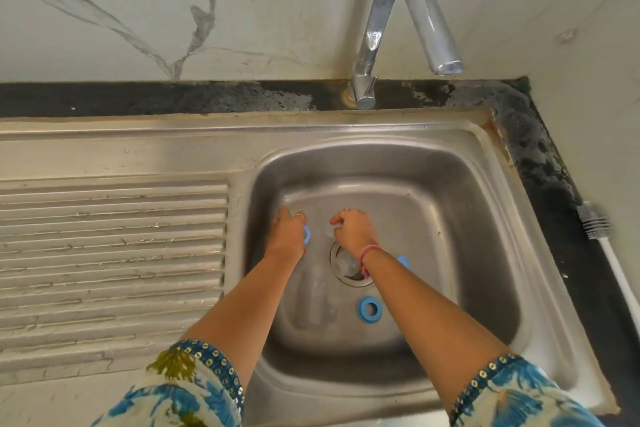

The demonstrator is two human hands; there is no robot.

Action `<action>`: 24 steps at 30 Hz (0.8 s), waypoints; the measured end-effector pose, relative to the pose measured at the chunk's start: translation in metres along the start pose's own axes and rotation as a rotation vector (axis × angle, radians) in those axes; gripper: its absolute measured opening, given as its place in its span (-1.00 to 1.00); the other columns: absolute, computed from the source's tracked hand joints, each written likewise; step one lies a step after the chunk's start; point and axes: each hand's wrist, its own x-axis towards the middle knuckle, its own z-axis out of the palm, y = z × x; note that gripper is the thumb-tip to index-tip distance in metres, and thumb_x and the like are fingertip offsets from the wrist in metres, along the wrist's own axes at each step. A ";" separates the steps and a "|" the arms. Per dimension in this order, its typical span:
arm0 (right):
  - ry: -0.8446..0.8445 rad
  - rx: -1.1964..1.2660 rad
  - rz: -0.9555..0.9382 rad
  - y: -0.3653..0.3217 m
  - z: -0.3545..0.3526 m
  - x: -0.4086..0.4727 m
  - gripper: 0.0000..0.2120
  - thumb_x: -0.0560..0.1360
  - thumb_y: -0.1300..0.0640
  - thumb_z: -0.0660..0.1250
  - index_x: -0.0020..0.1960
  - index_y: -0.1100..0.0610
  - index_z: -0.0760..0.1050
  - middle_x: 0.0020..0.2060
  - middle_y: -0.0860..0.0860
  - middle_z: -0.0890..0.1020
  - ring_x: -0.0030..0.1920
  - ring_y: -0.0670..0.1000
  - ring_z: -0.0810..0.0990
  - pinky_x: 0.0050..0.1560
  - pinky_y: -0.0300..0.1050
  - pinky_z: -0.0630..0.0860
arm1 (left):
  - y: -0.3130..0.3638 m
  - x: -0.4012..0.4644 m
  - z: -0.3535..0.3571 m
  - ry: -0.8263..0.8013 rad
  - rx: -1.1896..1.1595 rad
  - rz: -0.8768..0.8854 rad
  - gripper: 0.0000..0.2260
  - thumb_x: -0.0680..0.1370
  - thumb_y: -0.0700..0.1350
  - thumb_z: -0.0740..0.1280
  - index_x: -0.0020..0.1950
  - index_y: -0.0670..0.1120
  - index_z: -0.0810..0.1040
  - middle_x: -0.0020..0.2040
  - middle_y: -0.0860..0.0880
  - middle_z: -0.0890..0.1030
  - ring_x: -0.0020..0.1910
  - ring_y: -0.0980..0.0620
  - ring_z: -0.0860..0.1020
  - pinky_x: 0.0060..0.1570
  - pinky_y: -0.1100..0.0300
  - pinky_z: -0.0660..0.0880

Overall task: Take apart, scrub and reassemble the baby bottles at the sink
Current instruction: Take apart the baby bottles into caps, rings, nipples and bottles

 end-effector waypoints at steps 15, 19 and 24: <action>0.013 -0.002 -0.107 -0.019 -0.025 -0.011 -0.51 0.45 0.43 0.22 0.35 0.17 0.47 0.24 0.13 0.56 0.26 0.09 0.51 0.28 -0.15 0.39 | 0.006 -0.021 -0.037 0.092 -0.176 0.087 -0.43 0.47 -0.26 0.41 0.46 -0.09 0.36 0.39 -0.14 0.31 0.32 -0.14 0.42 0.26 0.03 0.44; 0.150 0.123 -0.127 -0.037 -0.033 -0.025 -0.68 0.50 0.31 0.22 0.17 0.13 0.59 0.11 0.11 0.64 0.13 0.09 0.58 0.09 -0.23 0.43 | 0.002 -0.053 -0.063 0.289 -0.415 0.136 -0.65 0.50 -0.23 0.36 0.29 -0.14 0.53 0.23 -0.12 0.52 0.16 -0.05 0.54 0.17 0.20 0.43; 0.228 0.184 -0.222 -0.070 -0.036 -0.052 -0.77 0.50 0.24 0.25 0.05 0.08 0.64 0.00 0.02 0.68 0.03 0.02 0.62 -0.07 -0.35 0.35 | -0.022 -0.106 -0.089 0.487 -0.575 0.200 -0.79 0.53 -0.26 0.32 0.15 -0.15 0.60 0.05 -0.06 0.64 -0.19 0.17 0.53 -0.13 0.58 0.33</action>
